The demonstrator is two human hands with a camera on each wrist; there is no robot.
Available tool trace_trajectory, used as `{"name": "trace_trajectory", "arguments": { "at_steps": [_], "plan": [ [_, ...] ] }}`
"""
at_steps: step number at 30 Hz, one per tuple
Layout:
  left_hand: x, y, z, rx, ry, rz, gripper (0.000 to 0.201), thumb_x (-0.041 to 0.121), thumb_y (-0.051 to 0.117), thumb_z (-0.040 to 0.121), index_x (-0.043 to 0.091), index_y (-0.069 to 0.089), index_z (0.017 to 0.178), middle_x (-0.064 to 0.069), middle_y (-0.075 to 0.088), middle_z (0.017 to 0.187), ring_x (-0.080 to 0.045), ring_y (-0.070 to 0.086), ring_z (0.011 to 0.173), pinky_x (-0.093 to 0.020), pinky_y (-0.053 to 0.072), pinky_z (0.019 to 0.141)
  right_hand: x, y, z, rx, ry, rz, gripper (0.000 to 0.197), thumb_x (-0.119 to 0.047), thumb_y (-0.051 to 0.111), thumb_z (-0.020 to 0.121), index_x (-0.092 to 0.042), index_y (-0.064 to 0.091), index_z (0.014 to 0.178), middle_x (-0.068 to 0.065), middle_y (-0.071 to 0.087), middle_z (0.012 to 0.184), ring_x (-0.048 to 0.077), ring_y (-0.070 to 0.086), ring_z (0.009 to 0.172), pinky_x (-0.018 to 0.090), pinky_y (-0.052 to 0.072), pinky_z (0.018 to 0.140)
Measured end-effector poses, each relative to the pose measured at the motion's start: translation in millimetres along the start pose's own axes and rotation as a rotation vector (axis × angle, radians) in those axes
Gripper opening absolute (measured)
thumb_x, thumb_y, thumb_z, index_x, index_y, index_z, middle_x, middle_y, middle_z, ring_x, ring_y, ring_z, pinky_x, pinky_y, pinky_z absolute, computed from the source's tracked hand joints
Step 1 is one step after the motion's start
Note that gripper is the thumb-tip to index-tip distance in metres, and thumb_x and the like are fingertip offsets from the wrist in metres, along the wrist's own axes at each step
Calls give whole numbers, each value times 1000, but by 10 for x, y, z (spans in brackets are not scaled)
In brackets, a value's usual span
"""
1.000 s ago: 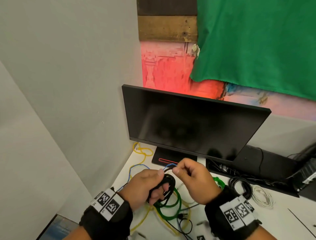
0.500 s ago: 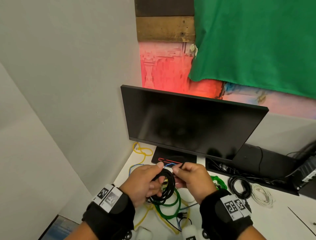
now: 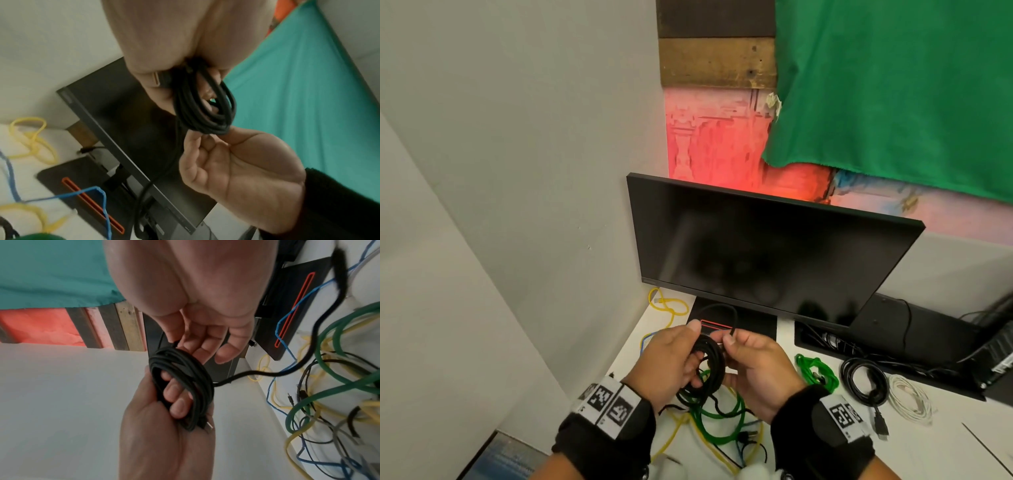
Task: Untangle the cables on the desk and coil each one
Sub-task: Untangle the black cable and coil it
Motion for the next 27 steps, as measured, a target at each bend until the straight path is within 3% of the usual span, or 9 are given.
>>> {"name": "trace_trajectory", "arguments": {
  "at_steps": [4,8,10,12,14,17,21,24,27],
  "plan": [
    [27,-31,45,66,123,281,42,41,39,101,33,60,66,10,55,48,-7,58,46,-18,46,48,22,-97,60,45,21,38,21,-9,47,102,-3,67,107,19,71,89,25,68,79,39,55,71],
    [-70,26,95,21,56,283,38,39,41,101,16,60,79,5,55,58,-8,55,46,-21,47,48,56,-129,90,117,35,-56,16,-9,50,101,-6,64,109,16,72,86,25,69,77,32,54,64],
    [-156,29,121,68,-26,184,40,38,42,101,8,57,79,-2,53,64,-9,52,47,-25,49,49,-45,-271,76,326,-103,-384,12,-14,60,97,-15,63,108,3,68,81,18,65,76,26,49,65],
    [-252,-6,122,187,-109,60,43,36,42,102,4,56,78,-9,54,66,-9,50,42,-25,49,47,-245,-302,-65,492,-370,-705,12,-18,68,90,-28,63,92,-7,56,69,12,55,68,27,45,62],
    [-317,-1,115,266,-132,33,46,35,42,102,2,56,74,-12,56,63,-10,50,39,-25,49,46,-251,-94,-149,340,-452,-854,18,-20,68,85,-31,63,72,-10,55,58,7,50,55,25,42,52],
    [-318,58,131,317,-78,287,47,37,41,102,7,60,72,-7,65,66,-20,61,57,-32,52,63,-49,81,-133,208,-237,-1095,32,-34,62,89,-27,60,58,-9,59,55,8,54,55,21,40,51],
    [-246,94,158,360,-27,644,40,40,37,102,12,63,93,-4,64,87,-17,54,79,-29,37,71,-49,69,-74,275,-174,-1221,27,-39,56,93,-22,69,77,-5,66,72,15,61,71,29,49,64],
    [-258,117,160,309,4,511,36,42,47,99,15,66,84,0,68,78,-12,60,71,-27,44,68,-48,59,-41,297,-167,-1242,21,-35,53,94,-24,71,92,-5,70,85,15,63,79,28,50,67],
    [-270,135,167,148,16,446,24,36,57,95,21,71,84,5,70,73,-6,64,67,-27,53,70,-54,-29,-19,318,-198,-1125,20,-27,55,95,-23,69,82,-6,67,76,10,61,70,21,47,60]
  ]
}}
Point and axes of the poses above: each hand's wrist, its own z-axis towards the middle knuckle, its own y-axis out of the palm, x = y × z, the point moved 6 cm from there along z, towards the middle knuckle
